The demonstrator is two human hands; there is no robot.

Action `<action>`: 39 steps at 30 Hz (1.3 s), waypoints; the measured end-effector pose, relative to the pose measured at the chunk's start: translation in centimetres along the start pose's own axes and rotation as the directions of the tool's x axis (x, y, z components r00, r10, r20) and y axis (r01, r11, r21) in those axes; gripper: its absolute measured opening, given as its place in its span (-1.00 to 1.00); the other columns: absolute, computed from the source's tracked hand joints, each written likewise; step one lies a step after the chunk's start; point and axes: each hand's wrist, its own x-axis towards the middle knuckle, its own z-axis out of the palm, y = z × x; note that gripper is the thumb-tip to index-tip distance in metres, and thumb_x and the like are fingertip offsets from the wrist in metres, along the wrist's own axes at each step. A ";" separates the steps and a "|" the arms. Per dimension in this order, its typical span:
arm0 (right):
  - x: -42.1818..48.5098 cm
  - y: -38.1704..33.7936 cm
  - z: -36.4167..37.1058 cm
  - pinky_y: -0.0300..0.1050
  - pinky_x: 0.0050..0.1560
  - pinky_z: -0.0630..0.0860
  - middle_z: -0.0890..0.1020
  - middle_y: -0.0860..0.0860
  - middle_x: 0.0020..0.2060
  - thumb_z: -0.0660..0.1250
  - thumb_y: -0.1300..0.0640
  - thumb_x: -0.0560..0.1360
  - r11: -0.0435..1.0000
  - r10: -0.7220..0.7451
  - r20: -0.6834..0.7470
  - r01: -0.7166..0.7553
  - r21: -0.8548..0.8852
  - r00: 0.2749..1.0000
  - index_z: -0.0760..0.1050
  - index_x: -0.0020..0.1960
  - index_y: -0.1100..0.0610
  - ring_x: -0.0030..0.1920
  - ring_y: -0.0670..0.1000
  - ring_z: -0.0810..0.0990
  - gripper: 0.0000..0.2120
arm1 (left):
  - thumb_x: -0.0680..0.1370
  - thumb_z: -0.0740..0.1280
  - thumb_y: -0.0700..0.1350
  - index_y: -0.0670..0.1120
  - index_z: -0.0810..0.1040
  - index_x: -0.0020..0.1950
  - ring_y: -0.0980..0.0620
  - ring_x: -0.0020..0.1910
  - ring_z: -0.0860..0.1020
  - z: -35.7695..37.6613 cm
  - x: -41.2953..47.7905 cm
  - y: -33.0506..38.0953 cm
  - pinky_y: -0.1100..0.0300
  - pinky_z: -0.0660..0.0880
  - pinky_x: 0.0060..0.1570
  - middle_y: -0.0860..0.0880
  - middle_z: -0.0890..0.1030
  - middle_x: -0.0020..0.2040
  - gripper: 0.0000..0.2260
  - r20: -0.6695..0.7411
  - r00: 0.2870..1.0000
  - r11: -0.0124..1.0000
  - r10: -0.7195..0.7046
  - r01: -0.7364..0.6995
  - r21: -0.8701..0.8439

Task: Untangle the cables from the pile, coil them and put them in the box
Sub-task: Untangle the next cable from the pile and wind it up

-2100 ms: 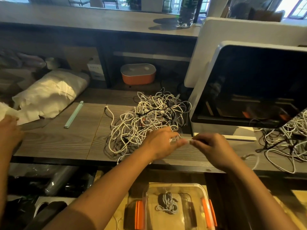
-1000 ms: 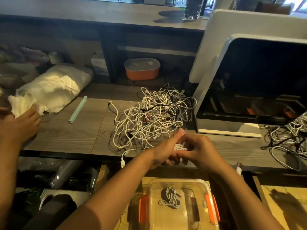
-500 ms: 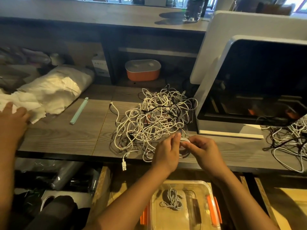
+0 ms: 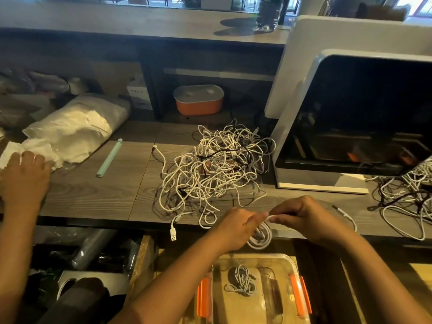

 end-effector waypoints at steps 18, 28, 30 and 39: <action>0.7 -1.4 9.2 -0.27 -0.19 0.51 0.57 -0.08 -0.19 0.12 0.09 0.62 0.995 -0.004 -0.143 -0.011 -0.101 0.990 0.46 0.02 -0.02 -0.22 -0.15 0.55 -0.85 | 0.62 -0.09 0.16 -0.12 0.42 -0.46 -0.12 -0.37 0.50 0.7 3.5 0.6 0.13 0.30 -0.42 -0.13 0.51 -0.42 -0.40 -0.634 0.651 0.908 -0.418 0.286 -0.305; 1.0 -0.3 1.9 -0.20 -0.09 0.55 0.59 -0.11 -0.19 0.27 0.07 0.55 0.941 -0.164 -0.184 0.098 -0.323 0.969 0.53 0.02 0.04 -0.17 -0.14 0.57 -0.90 | 0.61 -0.05 0.19 -0.06 0.41 -0.45 0.01 -0.46 0.42 2.0 2.5 -0.8 0.18 0.25 -0.36 0.01 0.42 -0.50 -0.44 -0.433 0.897 0.994 -0.088 0.052 -0.094; 0.5 0.0 0.7 -0.27 -0.22 0.55 0.60 -0.12 -0.29 0.36 -0.02 0.44 0.981 -0.182 -0.296 0.152 -0.121 0.938 0.55 -0.11 0.03 -0.24 -0.15 0.60 -0.87 | 0.59 -0.03 0.19 -0.08 0.44 -0.42 0.15 -0.51 0.39 3.0 1.9 0.5 0.22 0.28 -0.39 0.08 0.41 -0.51 -0.46 -0.372 0.919 0.947 -0.133 0.007 -0.322; 0.4 -0.9 3.4 -0.33 -0.51 0.36 0.56 -0.01 -0.43 0.28 0.19 0.50 0.659 0.213 -0.237 0.040 0.751 0.948 0.52 -0.17 0.21 -0.46 -0.08 0.47 -0.88 | 0.40 0.23 0.40 -0.08 0.51 -0.20 0.02 -0.24 0.54 3.2 1.9 2.7 0.13 0.44 -0.18 -0.04 0.55 -0.27 -0.48 -0.283 0.859 0.548 -0.427 -0.003 -0.836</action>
